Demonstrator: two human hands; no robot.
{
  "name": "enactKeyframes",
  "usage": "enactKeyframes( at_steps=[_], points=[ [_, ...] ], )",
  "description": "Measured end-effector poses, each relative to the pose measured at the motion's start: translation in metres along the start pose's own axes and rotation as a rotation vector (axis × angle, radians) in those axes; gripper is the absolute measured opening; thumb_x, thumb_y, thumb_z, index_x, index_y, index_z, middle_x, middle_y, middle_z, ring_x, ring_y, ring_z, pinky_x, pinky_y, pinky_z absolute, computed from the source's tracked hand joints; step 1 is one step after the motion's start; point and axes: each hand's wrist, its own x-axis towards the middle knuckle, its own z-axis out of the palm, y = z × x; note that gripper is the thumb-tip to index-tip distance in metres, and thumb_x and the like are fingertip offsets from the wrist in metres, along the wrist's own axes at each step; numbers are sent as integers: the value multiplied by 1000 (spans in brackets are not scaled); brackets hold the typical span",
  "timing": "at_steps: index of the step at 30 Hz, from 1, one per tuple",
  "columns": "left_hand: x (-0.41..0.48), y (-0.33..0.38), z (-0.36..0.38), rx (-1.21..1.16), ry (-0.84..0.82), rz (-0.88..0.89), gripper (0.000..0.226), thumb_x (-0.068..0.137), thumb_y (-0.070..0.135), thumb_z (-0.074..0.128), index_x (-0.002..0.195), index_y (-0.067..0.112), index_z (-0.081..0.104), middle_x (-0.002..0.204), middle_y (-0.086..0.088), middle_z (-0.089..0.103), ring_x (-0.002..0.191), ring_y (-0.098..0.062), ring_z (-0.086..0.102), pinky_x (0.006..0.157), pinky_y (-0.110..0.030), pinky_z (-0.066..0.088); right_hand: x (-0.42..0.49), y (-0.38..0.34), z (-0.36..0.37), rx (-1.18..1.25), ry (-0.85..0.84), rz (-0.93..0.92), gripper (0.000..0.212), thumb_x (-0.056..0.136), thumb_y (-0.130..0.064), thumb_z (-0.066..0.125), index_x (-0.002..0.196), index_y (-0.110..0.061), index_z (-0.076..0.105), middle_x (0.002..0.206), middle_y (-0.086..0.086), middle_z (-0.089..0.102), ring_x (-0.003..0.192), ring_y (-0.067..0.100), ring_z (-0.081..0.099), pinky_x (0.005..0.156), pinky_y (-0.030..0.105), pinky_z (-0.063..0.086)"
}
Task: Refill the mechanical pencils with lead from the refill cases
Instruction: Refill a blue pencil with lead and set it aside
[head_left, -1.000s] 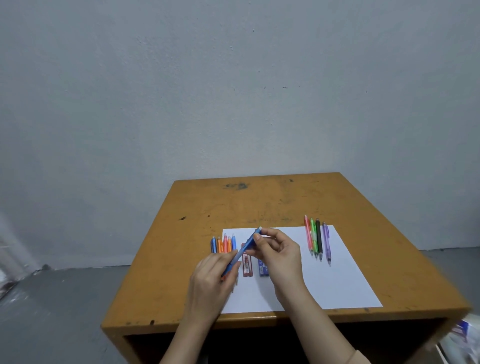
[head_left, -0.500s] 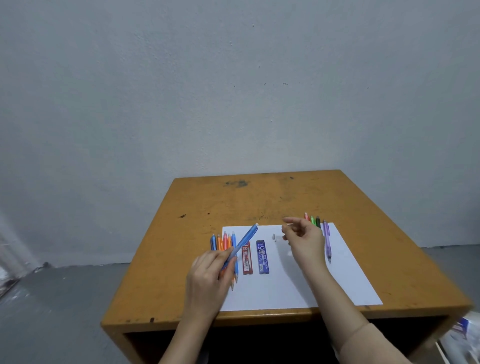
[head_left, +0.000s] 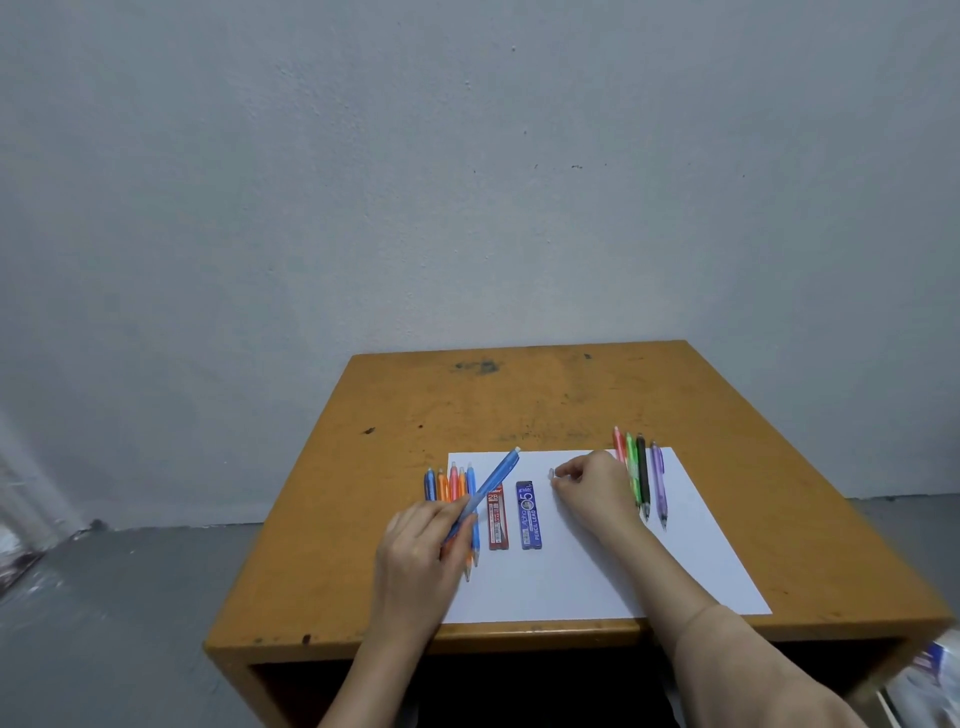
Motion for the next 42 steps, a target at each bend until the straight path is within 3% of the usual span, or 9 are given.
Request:
enactKeyframes(
  at_steps=[8, 11, 15, 19, 22, 24, 27, 31, 42],
  points=[
    [0, 0, 1, 4, 26, 20, 33, 90, 33, 53, 101, 9, 72, 88, 4, 69, 80, -3, 56, 65, -19, 42, -4, -2, -8, 72, 29, 70, 19, 79, -3, 55, 70, -10, 70, 74, 0, 68, 72, 13, 59, 56, 19, 40],
    [0, 0, 0, 8, 11, 17, 33, 90, 35, 53, 102, 10, 72, 89, 5, 69, 81, -3, 57, 66, -17, 42, -7, -4, -16, 174, 0, 58, 15, 80, -4, 61, 69, -12, 70, 69, -4, 65, 69, 9, 57, 58, 17, 39],
    [1, 0, 0, 23, -3, 21, 33, 90, 35, 52, 102, 11, 72, 89, 5, 69, 81, -3, 57, 67, -15, 39, -16, -14, -25, 466, -58, 72, 12, 80, -3, 69, 72, -11, 71, 66, 3, 67, 59, 13, 58, 59, 21, 46],
    [0, -1, 1, 36, -17, 23, 32, 90, 34, 52, 103, 13, 73, 90, 5, 69, 83, -4, 56, 65, -19, 42, -31, -32, -34, 866, -164, 118, 8, 83, 5, 65, 79, 0, 69, 74, 15, 69, 61, 20, 66, 58, 21, 54],
    [0, -2, 1, 50, -9, 32, 22, 88, 26, 65, 103, 12, 73, 89, 4, 69, 83, -4, 55, 64, -19, 41, -37, -40, -40, 1037, -230, 168, 6, 84, 8, 62, 82, 4, 66, 75, 18, 70, 63, 24, 68, 61, 24, 57],
    [-1, -2, 1, 58, 2, 36, 20, 85, 21, 70, 102, 12, 73, 89, 3, 69, 84, -4, 55, 64, -20, 43, -39, -42, -43, 1065, -252, 177, 6, 85, 9, 61, 83, 5, 65, 75, 19, 70, 65, 25, 69, 62, 25, 58],
    [-1, -2, 1, 45, 4, 38, 28, 90, 33, 59, 103, 12, 73, 90, 3, 69, 85, -3, 55, 63, -20, 44, -42, -44, -46, 1060, -262, 168, 5, 85, 8, 61, 85, 6, 66, 77, 20, 71, 69, 26, 71, 65, 26, 59],
    [0, -1, 0, 24, 9, 47, 33, 90, 33, 52, 103, 12, 73, 88, 4, 68, 82, -2, 54, 64, -17, 42, -44, -45, -49, 994, -276, 136, 6, 85, 7, 61, 88, 7, 67, 81, 20, 71, 73, 26, 71, 67, 25, 58],
    [-2, -6, 1, 13, 30, 46, 36, 94, 34, 47, 111, 13, 71, 88, 4, 66, 83, -3, 52, 66, -17, 41, -46, -49, -50, 973, -303, 116, 7, 83, 9, 62, 83, 6, 68, 76, 19, 71, 70, 23, 71, 64, 20, 56]
  ],
)
